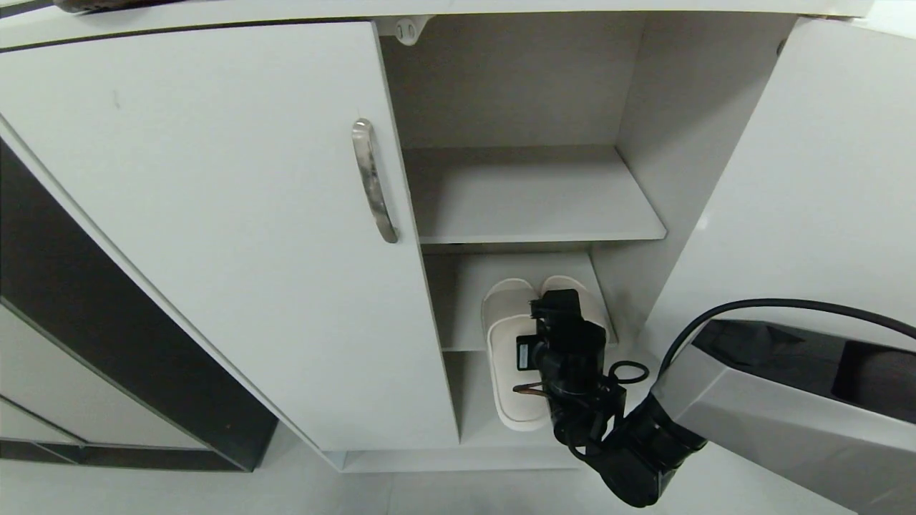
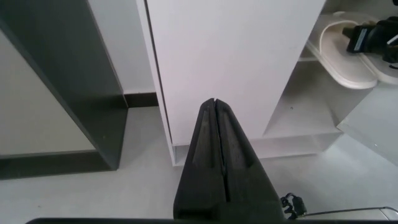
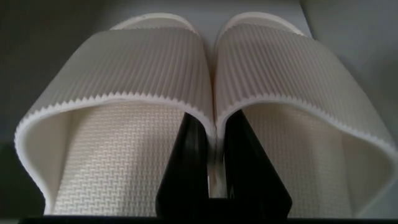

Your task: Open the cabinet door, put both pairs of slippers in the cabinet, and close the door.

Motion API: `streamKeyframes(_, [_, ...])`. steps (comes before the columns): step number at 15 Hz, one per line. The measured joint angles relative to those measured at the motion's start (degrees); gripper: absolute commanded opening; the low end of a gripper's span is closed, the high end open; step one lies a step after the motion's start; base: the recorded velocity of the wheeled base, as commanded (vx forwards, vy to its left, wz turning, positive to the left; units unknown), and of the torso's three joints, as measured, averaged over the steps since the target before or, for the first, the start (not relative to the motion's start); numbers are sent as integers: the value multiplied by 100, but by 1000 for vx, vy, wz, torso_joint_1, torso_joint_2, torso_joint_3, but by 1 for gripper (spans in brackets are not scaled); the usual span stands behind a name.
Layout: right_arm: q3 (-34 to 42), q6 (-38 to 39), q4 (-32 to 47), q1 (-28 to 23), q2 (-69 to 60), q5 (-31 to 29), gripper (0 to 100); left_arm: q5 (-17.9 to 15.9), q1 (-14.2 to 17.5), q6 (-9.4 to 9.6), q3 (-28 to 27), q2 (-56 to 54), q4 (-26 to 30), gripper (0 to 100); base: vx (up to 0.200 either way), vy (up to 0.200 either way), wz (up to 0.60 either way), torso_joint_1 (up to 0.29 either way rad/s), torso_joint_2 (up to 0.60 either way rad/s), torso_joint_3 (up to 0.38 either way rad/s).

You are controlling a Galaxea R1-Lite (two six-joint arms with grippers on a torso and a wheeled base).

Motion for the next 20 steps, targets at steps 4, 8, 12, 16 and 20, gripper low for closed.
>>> streamKeyframes(4, [-488,-22,211,-149,258,5,0,0,0,-7,0,0,-2,0,0,0,0,0,0,0])
streamKeyframes(8, [-1356,-22,845,-336,505,24,0,0,0,-7,0,0,-2,0,0,0,0,0,0,0])
streamKeyframes(12, [-2276,-24,1508,-524,700,67,0,0,0,-7,0,0,-2,0,0,0,0,0,0,0])
streamKeyframes(16, [-2828,-17,1730,-714,916,71,0,0,0,-7,0,0,-2,0,0,0,0,0,0,0])
streamKeyframes(20, [-2888,-6,1732,-728,990,71,100,0,0,-7,0,0,-2,0,0,0,0,0,0,0])
